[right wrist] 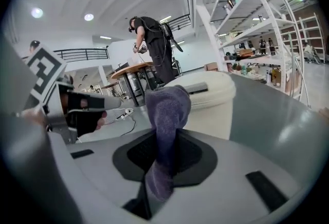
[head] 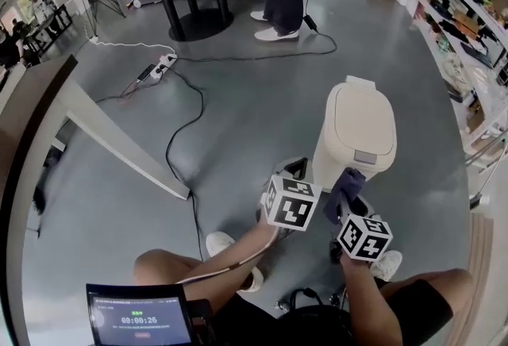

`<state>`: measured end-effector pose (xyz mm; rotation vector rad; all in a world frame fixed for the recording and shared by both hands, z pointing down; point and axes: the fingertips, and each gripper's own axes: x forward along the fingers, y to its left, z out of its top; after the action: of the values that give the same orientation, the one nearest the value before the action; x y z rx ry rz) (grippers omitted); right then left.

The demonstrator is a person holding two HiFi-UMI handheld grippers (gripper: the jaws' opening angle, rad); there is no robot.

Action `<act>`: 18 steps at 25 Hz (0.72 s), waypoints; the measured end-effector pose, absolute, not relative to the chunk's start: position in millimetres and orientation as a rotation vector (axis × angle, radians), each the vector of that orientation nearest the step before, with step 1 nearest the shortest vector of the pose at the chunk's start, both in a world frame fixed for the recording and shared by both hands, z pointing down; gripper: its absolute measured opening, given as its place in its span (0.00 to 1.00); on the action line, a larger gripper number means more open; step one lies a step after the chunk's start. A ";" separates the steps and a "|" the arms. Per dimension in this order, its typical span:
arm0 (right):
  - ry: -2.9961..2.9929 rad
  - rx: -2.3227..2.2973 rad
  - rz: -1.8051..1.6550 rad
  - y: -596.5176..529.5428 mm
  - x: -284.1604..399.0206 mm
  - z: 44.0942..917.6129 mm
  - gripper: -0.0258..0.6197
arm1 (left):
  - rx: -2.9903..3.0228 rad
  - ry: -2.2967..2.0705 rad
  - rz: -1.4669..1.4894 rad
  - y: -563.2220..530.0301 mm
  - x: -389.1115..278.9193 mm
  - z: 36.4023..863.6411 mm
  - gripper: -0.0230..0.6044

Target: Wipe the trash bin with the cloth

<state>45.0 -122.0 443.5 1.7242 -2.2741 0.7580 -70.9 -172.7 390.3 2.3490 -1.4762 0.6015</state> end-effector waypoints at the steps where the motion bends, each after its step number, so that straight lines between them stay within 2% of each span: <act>1: -2.287 1.719 0.733 -126.2 31.9 439.5 0.15 | 2.354 -1.496 0.596 -179.4 -83.5 379.8 0.03; 5: -2.314 1.734 0.675 -142.9 -8.3 426.4 0.15 | 2.462 -1.503 0.541 -200.2 -119.5 330.5 0.03; 9: -2.360 1.774 0.741 -159.0 -37.8 422.1 0.15 | 2.563 -1.386 0.508 -204.5 -124.8 305.0 0.03; 14: -2.365 1.843 0.838 -185.8 -63.4 443.9 0.15 | 2.622 -1.354 0.539 -230.0 -128.5 329.9 0.03; 18: -2.323 2.026 0.834 -209.4 -50.1 455.2 0.15 | 2.536 -1.395 0.470 -265.1 -138.0 368.6 0.03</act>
<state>-50.1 -209.4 455.2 2.0263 -2.3226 0.8345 -138.0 -265.1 368.6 2.5365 -1.3950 0.4701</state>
